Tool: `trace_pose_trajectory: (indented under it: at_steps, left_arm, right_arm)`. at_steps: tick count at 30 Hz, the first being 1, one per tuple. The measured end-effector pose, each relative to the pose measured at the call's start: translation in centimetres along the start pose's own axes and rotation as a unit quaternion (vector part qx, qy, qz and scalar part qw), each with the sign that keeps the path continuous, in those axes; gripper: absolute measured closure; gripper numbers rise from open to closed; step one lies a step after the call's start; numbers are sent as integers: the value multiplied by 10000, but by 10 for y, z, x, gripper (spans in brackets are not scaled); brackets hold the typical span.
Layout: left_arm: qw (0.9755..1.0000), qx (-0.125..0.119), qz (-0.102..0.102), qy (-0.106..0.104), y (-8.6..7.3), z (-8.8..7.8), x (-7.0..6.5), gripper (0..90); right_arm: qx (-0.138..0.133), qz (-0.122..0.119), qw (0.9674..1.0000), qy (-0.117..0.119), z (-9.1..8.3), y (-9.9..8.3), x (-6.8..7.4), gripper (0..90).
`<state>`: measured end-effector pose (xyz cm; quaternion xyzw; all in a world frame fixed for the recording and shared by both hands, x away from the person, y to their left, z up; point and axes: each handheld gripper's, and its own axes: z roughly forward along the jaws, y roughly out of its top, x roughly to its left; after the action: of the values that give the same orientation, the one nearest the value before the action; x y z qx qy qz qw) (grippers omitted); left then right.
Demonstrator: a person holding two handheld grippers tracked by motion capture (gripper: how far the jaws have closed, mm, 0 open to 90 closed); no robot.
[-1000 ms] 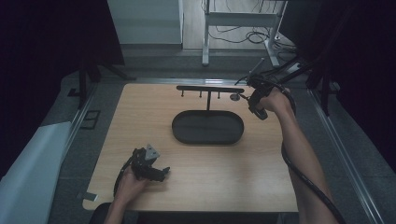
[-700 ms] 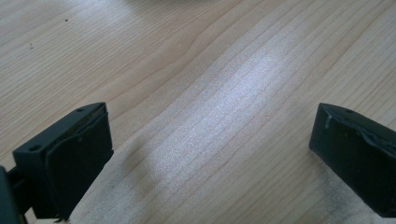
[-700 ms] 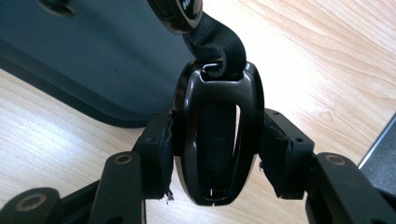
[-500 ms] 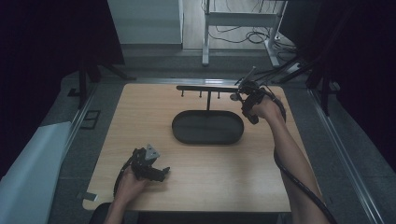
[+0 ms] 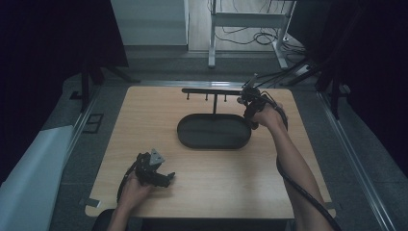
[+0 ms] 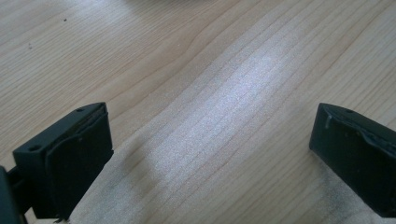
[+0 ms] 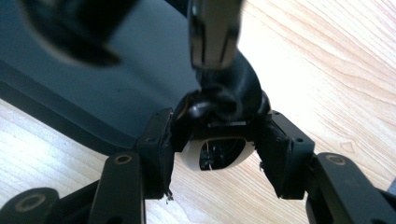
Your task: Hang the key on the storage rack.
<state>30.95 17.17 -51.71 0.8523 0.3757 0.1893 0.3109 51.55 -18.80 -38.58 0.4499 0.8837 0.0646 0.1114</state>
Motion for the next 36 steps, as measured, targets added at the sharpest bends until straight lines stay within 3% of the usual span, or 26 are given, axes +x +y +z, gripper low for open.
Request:
trace_pose_trajectory:
  at_steps: [9,19,28,32,36]
  left_arm:
    - [10000,5,-3,-3,0,0,0,0]
    - [10000,16,10,8,0,0,0,0]
    - [10000,19,25,17,0,0,-1,0]
    - [9999,-61,-78,-49,1,0,0,0]
    - [9998,-113,-141,-93,1,-1,0,0]
  right_arm:
    - [-136,-65,9999,27,6,2,6,474]
    - [-364,-71,9993,-2,-1,1,5,319]
    - [-481,-220,9986,27,-11,-4,3,196]
    - [-501,-270,9984,-5,-13,-6,5,135]
    - [-553,-360,9978,28,-17,-8,7,130]
